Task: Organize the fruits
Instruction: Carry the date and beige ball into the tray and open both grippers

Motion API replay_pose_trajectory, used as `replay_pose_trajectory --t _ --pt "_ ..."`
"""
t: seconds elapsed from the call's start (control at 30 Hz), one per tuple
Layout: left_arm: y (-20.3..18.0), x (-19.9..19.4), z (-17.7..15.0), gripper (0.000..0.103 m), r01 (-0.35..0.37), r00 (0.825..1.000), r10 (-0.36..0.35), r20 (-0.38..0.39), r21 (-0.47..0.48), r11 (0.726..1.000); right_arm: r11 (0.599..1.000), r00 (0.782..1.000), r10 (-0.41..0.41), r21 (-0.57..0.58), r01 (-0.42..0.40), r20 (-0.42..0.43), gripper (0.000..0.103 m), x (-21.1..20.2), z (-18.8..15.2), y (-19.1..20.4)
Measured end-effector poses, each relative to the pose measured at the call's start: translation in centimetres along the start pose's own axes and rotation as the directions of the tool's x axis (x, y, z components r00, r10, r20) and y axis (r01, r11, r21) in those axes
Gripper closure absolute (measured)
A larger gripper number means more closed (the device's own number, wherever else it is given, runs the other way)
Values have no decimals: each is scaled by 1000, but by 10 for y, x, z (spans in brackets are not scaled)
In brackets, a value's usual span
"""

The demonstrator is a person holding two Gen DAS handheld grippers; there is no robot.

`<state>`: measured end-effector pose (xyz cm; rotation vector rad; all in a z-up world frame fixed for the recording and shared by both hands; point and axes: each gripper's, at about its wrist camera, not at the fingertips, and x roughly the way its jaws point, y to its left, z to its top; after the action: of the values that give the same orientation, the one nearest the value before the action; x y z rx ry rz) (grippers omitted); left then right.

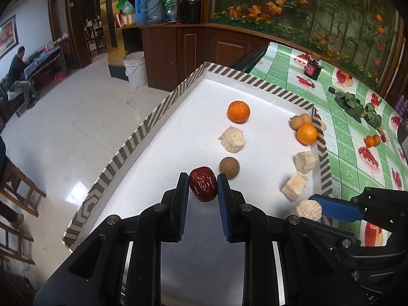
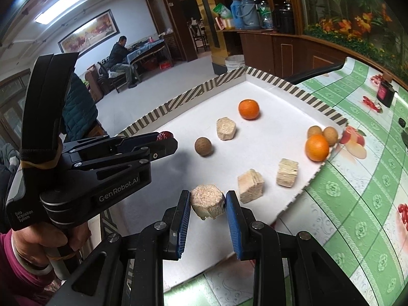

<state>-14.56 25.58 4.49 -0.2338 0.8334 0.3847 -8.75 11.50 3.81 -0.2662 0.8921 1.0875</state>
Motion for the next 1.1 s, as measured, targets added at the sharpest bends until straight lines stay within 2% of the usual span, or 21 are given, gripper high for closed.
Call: replay_pose_trajectory --t 0.3,1.1 --pt "9 10 1 81 10 999 -11 -36 -20 1000 1000 999 17 -19 -17 -33 76 19 5 5" --pt "-1 23 6 81 24 998 -25 -59 -12 1000 998 997 -56 -3 56 -49 76 42 15 -8"
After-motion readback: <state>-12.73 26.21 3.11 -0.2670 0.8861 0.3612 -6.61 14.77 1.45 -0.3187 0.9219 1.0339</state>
